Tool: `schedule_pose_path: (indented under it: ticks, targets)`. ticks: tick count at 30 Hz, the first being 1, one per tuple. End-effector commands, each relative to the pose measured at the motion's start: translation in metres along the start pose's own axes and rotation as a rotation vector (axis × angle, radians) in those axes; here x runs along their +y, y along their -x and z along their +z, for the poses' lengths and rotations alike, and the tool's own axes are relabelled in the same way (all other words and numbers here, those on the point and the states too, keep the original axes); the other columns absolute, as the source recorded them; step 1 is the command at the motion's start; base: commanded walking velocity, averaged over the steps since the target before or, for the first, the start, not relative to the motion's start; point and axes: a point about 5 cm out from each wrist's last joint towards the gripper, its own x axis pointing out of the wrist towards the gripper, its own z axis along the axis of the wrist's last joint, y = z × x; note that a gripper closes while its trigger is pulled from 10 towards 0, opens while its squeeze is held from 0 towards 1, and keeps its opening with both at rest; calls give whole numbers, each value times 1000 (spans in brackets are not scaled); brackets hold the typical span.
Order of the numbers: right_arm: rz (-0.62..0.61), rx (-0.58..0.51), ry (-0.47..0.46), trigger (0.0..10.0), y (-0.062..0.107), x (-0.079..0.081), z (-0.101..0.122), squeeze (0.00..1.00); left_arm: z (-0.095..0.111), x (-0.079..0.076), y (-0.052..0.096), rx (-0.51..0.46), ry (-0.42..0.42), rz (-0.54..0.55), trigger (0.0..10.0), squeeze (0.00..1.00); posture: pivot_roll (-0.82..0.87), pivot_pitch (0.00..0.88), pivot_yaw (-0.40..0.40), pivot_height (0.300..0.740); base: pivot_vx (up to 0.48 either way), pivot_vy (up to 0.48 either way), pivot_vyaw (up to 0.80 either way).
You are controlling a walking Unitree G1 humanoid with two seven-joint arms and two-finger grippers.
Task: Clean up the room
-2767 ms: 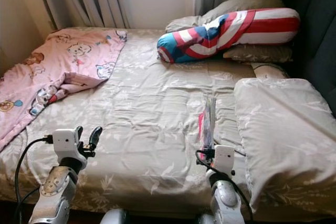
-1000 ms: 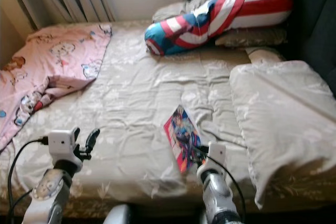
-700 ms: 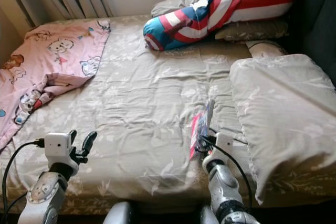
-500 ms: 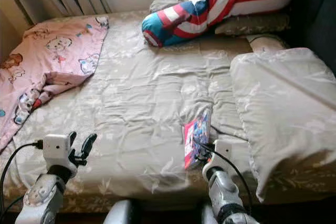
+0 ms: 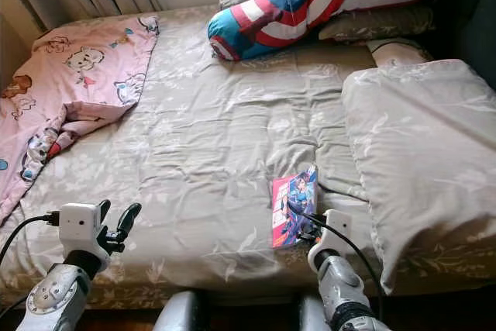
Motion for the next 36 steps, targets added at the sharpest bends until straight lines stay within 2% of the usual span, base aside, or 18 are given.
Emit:
schedule_pose_path:
  ticks: [1, 5, 10, 11, 12, 13, 14, 15, 16, 19, 20, 21, 22, 28, 36]
  targets:
    - [-38, 83, 4, 10000, 4, -5, -16, 0, 1, 4, 3, 11, -15, 0, 10000, 0, 164, 203, 128, 635, 0, 0, 0]
    - [-104, 76, 38, 10000, 6, -19, -10, 0, -1, 2, 5, 25, -12, -4, 10000, 0, 167, 211, 127, 635, 0, 0, 0]
    - [-139, 77, 53, 10000, 8, -26, -9, 8, -2, 1, 8, 35, -10, -3, 10000, 0, 168, 220, 126, 635, 0, 0, 0]
    - [-143, 85, 59, 10000, 8, -26, -10, 302, -2, 1, 9, 39, -11, -3, 10000, 0, 169, 221, 126, 635, 0, 0, 0]
    - [-147, 88, 59, 10000, 8, -27, -11, 486, -3, 2, 9, 42, -12, -3, 10000, 0, 172, 226, 128, 635, 0, 0, 0]
    - [-149, 89, 59, 10000, 9, -27, -11, 486, -3, 2, 10, 43, -13, -2, 10000, 0, 172, 226, 128, 635, 0, 0, 0]
    - [-153, 90, 53, 10000, 9, -27, -12, 678, -3, 2, 10, 45, -14, -2, 10000, 0, 173, 227, 129, 635, 0, 0, 0]
    - [-157, 90, 46, 10000, 9, -27, -12, 706, -3, 2, 10, 46, -15, -2, 10000, 0, 173, 227, 129, 635, 0, 0, 0]
    - [-162, 91, 35, 10000, 9, -26, -13, 659, -3, 3, 11, 51, -19, -2, 10000, 0, 173, 227, 129, 635, 0, 0, 0]
    - [-167, 95, 12, 10000, 8, -23, -15, 647, -4, 5, 12, 58, -28, -3, 10000, 0, 175, 230, 129, 635, 0, 0, 0]
    - [-167, 96, 9, 10000, 8, -22, -15, 596, -4, 5, 12, 58, -28, -3, 10000, 0, 179, 231, 130, 635, 0, 0, 0]
    - [-168, 98, 0, 10000, 7, -21, -16, 596, -3, 5, 12, 59, -30, -3, 10000, 0, 179, 231, 130, 635, 0, 0, 0]
    - [-167, 98, -2, 10000, 7, -19, -16, 0, -3, 5, 12, 59, -30, -3, 10000, 0, 182, 231, 130, 635, 0, 0, 0]
    - [-167, 86, -8, 10000, 4, -15, -12, 0, -2, 4, 11, 56, -31, -2, 10000, 0, 186, 228, 128, 635, 0, 0, 0]
    - [-252, 32, -67, 10000, 4, -27, 3, 0, -3, 4, 13, 58, -27, 2, 10000, 0, 188, 230, 126, 635, 0, 0, 0]
